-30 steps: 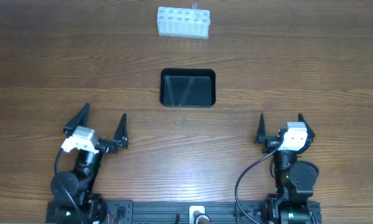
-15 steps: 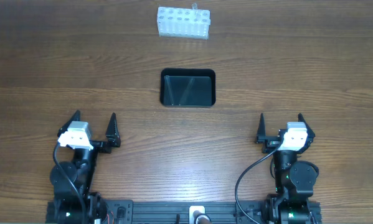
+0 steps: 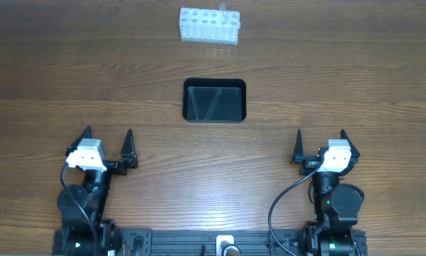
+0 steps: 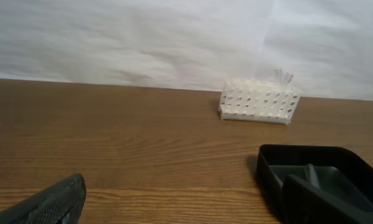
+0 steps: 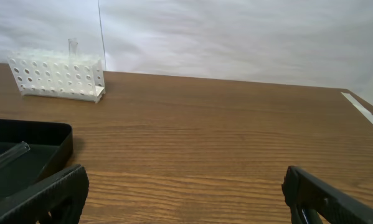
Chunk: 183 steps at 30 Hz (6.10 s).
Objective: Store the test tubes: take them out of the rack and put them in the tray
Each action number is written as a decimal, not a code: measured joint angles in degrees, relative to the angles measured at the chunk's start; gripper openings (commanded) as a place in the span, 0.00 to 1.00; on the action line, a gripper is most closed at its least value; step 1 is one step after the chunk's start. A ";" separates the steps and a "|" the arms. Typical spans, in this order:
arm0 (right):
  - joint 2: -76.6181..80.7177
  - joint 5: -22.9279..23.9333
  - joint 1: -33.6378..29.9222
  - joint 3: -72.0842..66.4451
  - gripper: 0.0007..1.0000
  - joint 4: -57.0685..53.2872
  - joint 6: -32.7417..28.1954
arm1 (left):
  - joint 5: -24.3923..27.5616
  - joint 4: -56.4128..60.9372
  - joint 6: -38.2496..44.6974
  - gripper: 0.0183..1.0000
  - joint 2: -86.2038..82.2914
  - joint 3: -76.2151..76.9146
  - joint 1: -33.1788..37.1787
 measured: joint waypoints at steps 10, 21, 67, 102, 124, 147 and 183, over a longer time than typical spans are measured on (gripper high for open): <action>0.00 0.00 0.00 0.00 0.99 0.00 -0.02 | -0.02 0.00 0.00 1.00 0.00 0.00 0.00; 0.33 -1.11 0.00 0.00 0.99 4.72 -0.02 | -0.02 -0.02 0.00 1.00 0.00 0.00 0.00; 112.41 8.70 27.80 59.80 0.99 70.60 1.75 | -0.02 -0.07 0.00 1.00 0.00 0.00 0.00; 136.30 32.24 30.03 84.87 0.99 53.86 6.97 | -0.02 -0.07 0.00 1.00 0.00 0.00 0.00; 137.50 32.26 30.03 88.85 0.89 47.78 12.04 | -0.02 -0.07 0.00 1.00 0.00 0.00 0.00; 138.14 31.08 29.14 88.91 0.77 45.24 12.46 | 0.00 -0.07 0.00 1.00 0.00 0.00 0.00; 138.20 30.93 28.76 89.22 0.20 46.58 12.96 | 0.00 -0.04 0.00 1.00 0.00 0.00 0.00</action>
